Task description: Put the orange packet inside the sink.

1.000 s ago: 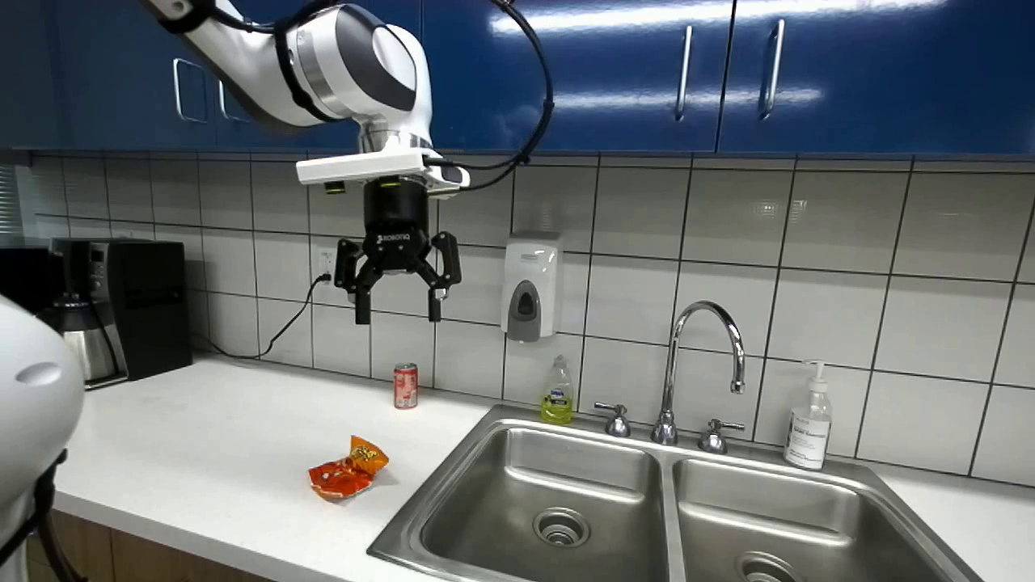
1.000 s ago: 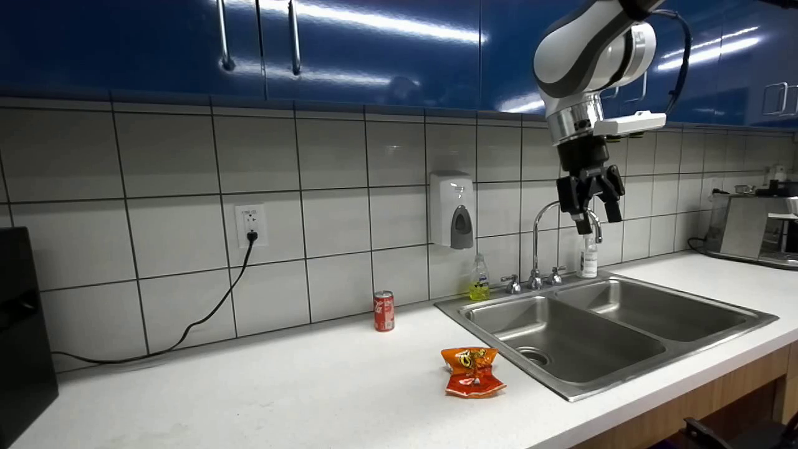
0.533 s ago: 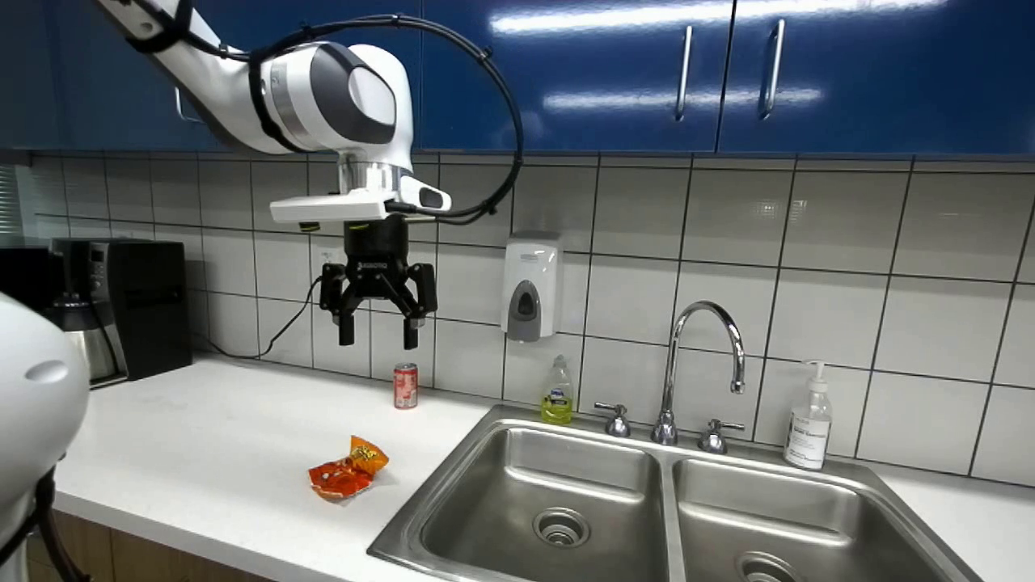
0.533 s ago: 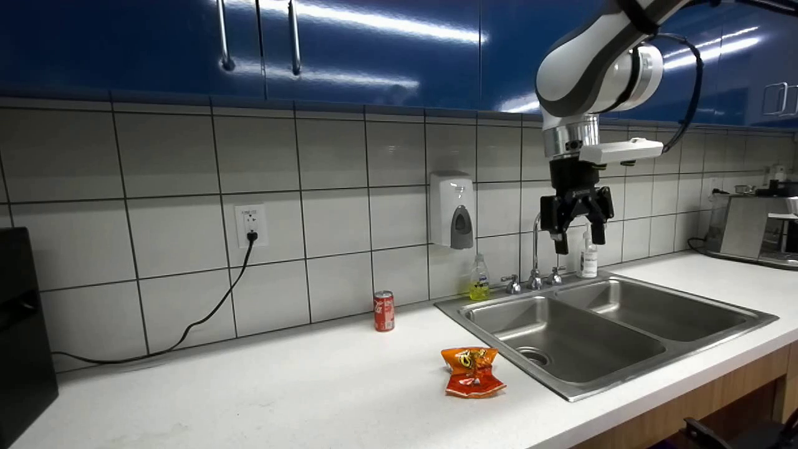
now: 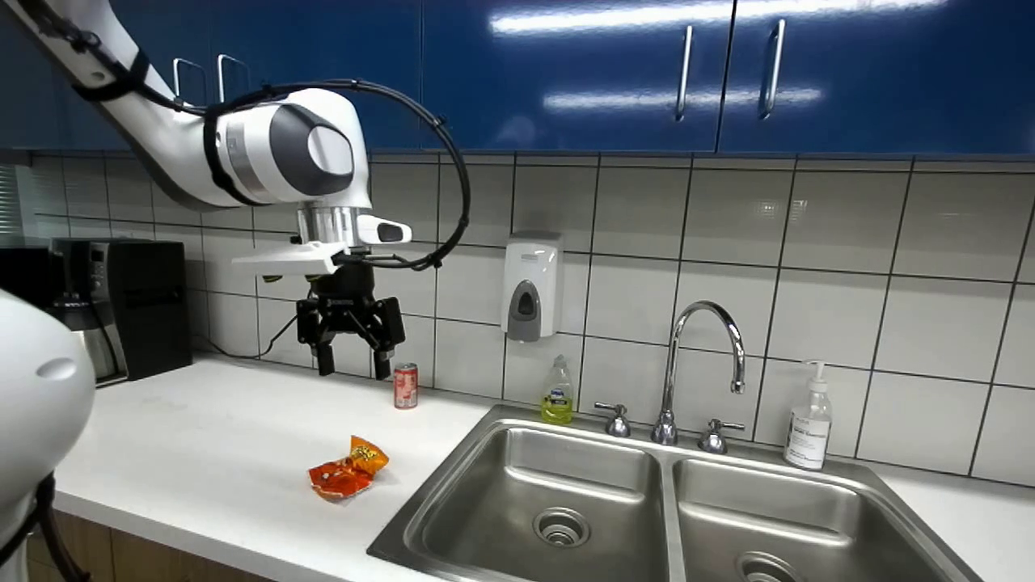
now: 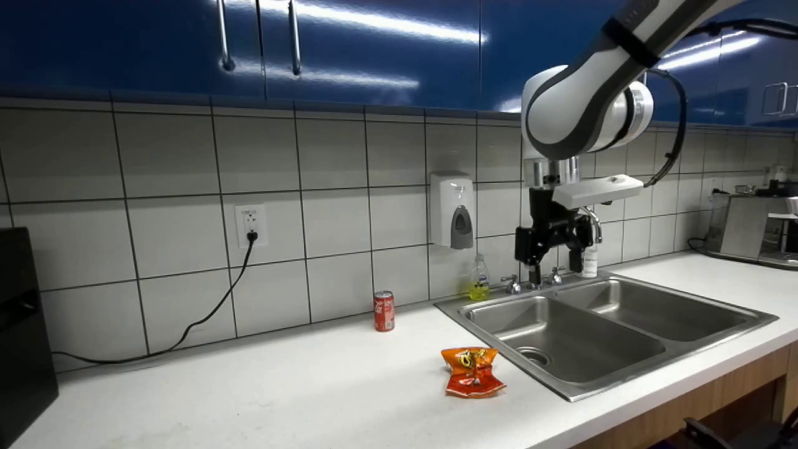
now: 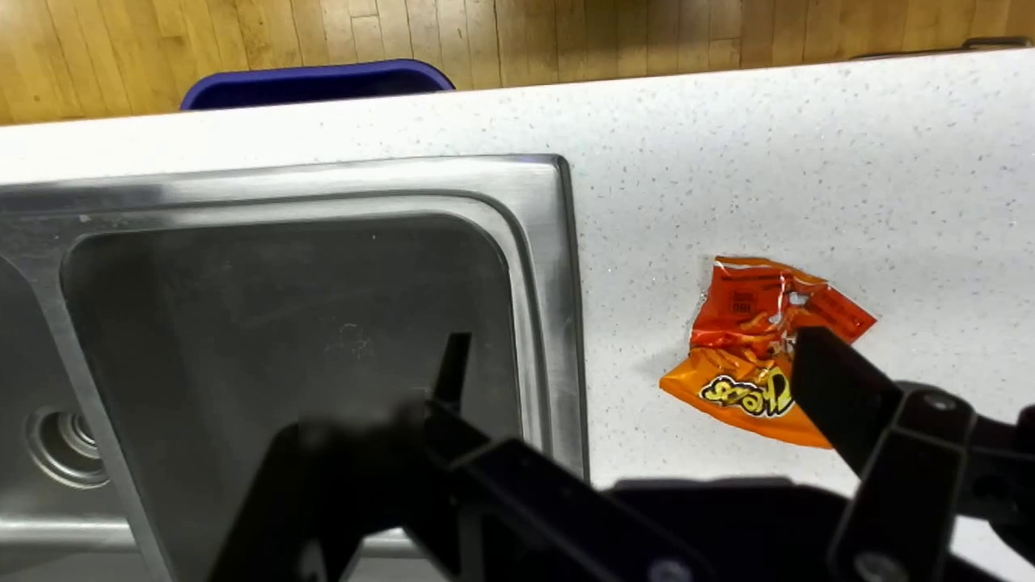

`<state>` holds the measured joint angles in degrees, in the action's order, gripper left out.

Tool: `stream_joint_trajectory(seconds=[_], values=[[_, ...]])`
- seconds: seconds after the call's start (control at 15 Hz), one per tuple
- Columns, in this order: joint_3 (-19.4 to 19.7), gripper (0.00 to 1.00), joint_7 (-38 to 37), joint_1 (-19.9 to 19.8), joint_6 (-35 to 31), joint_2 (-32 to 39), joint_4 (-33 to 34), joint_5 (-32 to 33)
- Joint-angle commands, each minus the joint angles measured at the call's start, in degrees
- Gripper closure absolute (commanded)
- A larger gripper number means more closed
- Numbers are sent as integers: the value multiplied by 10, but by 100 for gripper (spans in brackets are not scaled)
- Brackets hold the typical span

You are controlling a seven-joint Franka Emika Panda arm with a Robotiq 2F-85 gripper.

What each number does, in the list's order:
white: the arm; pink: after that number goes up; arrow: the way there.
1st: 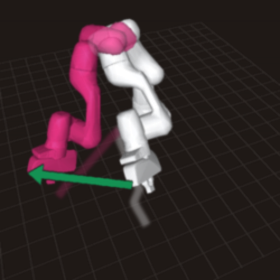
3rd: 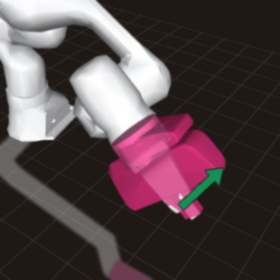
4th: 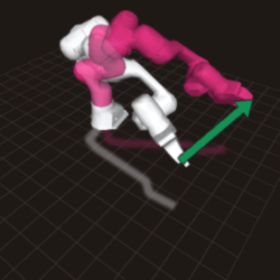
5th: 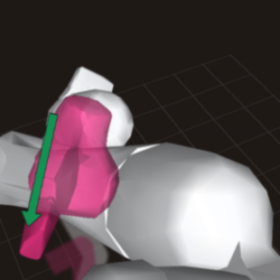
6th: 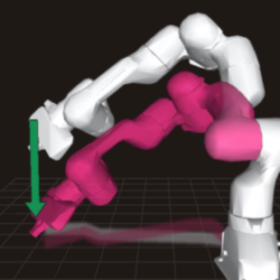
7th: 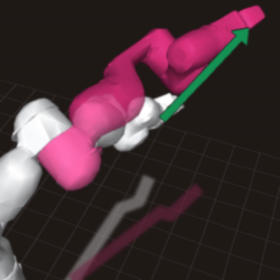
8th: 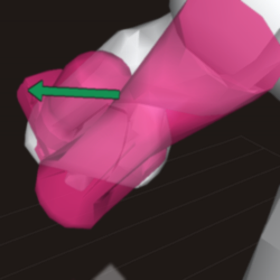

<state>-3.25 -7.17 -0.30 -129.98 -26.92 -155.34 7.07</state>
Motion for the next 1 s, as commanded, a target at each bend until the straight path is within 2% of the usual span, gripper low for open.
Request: stream_joint_trajectory(seconds=[0.0,0.4,0.93], values=[[-34,0,-56,1,-49,40,-14,8],[-65,0,-105,7,-106,126,-4,20],[-61,0,-137,18,-153,222,34,23]])
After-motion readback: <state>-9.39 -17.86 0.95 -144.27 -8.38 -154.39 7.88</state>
